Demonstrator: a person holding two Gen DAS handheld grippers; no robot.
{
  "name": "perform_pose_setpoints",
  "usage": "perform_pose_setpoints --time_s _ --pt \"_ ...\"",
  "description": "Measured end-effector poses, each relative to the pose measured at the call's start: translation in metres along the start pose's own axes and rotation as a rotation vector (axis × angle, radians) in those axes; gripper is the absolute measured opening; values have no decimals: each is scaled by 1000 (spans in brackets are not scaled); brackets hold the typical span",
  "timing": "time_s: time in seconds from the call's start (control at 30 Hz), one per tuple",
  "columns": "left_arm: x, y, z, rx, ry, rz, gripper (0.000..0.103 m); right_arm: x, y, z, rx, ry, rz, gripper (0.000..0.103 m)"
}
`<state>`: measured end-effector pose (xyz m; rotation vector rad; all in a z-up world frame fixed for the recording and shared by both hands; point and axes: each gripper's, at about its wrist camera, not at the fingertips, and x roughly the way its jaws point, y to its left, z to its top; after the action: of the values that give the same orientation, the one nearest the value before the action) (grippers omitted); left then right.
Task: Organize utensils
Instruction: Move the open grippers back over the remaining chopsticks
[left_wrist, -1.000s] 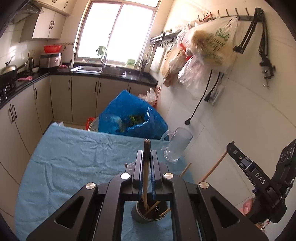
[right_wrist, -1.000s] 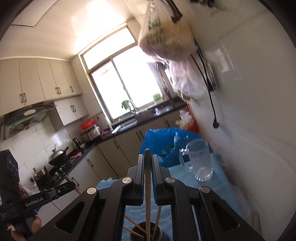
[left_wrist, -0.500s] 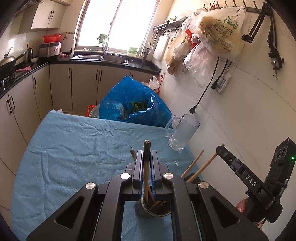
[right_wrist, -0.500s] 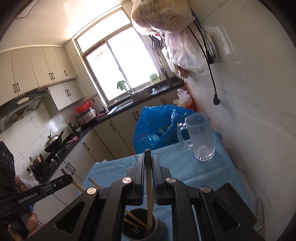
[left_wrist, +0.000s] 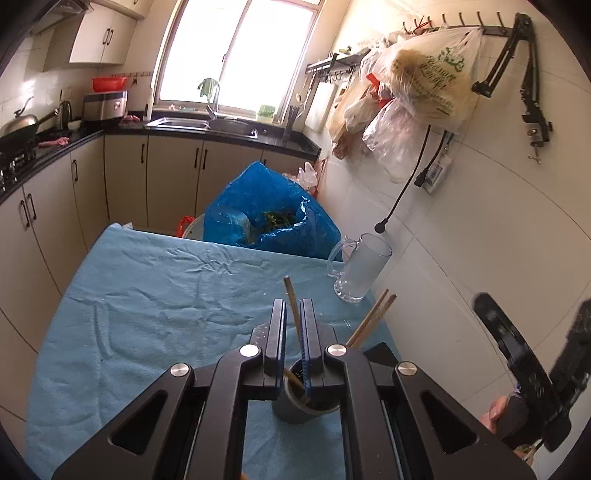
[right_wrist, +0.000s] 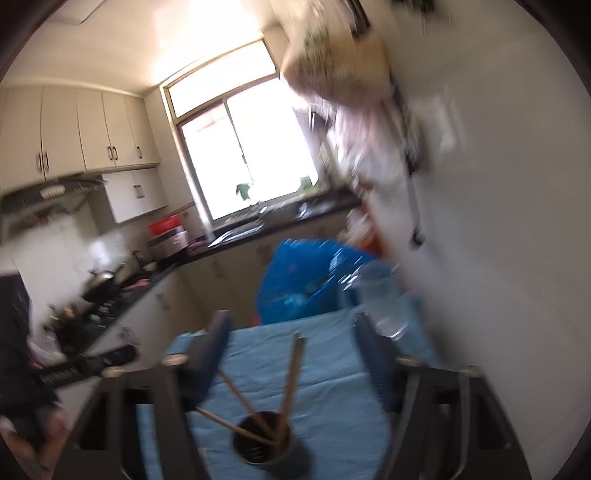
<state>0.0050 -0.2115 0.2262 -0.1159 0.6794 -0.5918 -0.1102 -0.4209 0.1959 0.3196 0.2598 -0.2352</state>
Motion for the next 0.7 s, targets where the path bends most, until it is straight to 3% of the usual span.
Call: perform_pose_setpoints --time_s 0.07,0.23,0.33,0.43,0.7 --pt "-13 4 -8 0 -15 6 7 -20 9 -8 -74 -44 -52 103" --pt "-37 18 -29 -13 -25 19 15 -51 16 -35 -148 -23 -60 103" --pt "-48 31 -45 -22 -22 41 15 -77 8 -64 -98 -81 51 103" --pt "-56 48 -65 -32 2 72 15 -82 12 -83 -85 -42 56 103" --pt "-55 120 -117 -144 123 175 15 -87 46 -119 -156 62 196 103"
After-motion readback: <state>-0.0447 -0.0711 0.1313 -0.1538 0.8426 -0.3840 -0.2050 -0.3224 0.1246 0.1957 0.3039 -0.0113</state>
